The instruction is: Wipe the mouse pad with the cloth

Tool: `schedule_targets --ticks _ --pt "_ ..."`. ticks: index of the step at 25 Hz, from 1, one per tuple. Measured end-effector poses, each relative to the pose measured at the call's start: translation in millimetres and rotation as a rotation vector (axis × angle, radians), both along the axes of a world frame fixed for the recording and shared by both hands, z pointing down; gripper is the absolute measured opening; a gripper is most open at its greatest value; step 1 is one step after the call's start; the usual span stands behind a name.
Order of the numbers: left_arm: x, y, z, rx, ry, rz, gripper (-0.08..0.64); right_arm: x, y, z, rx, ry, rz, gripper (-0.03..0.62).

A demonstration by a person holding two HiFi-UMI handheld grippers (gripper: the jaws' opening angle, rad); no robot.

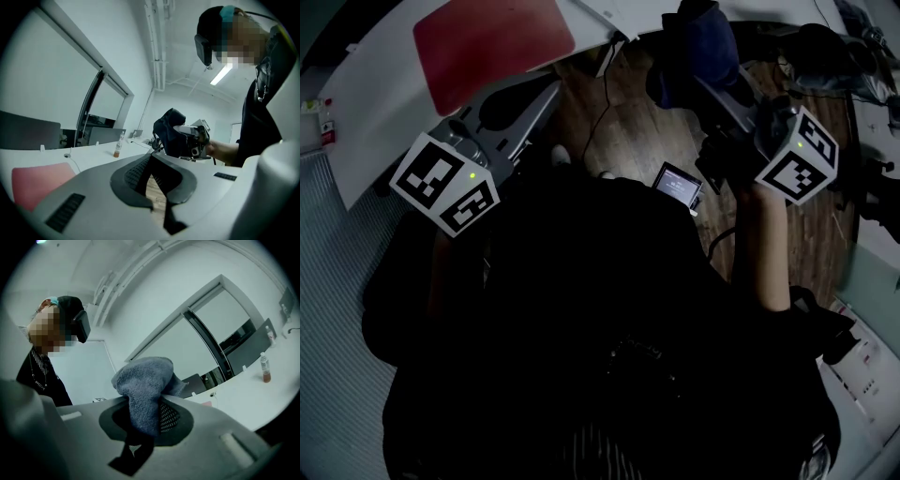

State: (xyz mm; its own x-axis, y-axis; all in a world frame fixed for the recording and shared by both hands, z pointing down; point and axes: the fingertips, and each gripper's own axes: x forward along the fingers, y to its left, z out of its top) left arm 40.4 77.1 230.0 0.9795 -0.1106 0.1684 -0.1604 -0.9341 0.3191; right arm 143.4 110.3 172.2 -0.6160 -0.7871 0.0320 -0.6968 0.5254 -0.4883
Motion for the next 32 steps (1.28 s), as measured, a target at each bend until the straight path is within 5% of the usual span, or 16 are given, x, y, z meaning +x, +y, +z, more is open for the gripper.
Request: schedule_targets --ticks 22,29,32 --pt "-11 -32 -12 -0.009 0.038 0.083 0.009 -42 -31 -34 0.024 0.057 0.010 0.067" --pt "-44 -71 -3 -0.014 0.048 0.001 0.009 -77 -74 -38 -0.005 0.126 -0.087 0.067" --pt "-57 -44 11 -0.038 0.045 -0.051 0.009 -85 -64 -45 0.012 0.130 -0.145 0.067"
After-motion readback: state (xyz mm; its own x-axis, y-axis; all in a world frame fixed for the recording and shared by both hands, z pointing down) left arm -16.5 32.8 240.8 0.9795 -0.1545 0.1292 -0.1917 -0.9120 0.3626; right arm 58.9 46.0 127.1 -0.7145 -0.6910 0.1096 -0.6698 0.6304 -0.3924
